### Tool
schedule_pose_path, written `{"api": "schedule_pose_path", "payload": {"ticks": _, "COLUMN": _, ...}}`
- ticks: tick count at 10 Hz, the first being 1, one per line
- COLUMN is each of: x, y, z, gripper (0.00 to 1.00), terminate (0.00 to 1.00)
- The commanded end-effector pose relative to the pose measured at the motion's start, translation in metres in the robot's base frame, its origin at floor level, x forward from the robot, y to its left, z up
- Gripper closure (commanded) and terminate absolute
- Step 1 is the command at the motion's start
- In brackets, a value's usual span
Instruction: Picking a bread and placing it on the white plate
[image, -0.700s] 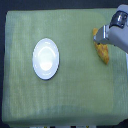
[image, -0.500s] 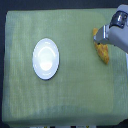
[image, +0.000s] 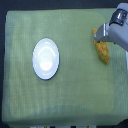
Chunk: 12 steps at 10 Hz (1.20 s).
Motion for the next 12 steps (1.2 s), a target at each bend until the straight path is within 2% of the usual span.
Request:
{"api": "schedule_pose_path", "payload": {"ticks": 1, "x": 0.037, "y": -0.009, "z": -0.044, "gripper": 0.0, "terminate": 0.0}}
{"api": "schedule_pose_path", "payload": {"ticks": 7, "x": 0.035, "y": -0.009, "z": -0.124, "gripper": 0.0, "terminate": 0.0}}
{"api": "schedule_pose_path", "payload": {"ticks": 8, "x": 0.039, "y": -0.009, "z": -0.138, "gripper": 0.0, "terminate": 0.0}}
{"api": "schedule_pose_path", "payload": {"ticks": 12, "x": 0.063, "y": -0.023, "z": -0.161, "gripper": 0.0, "terminate": 0.0}}
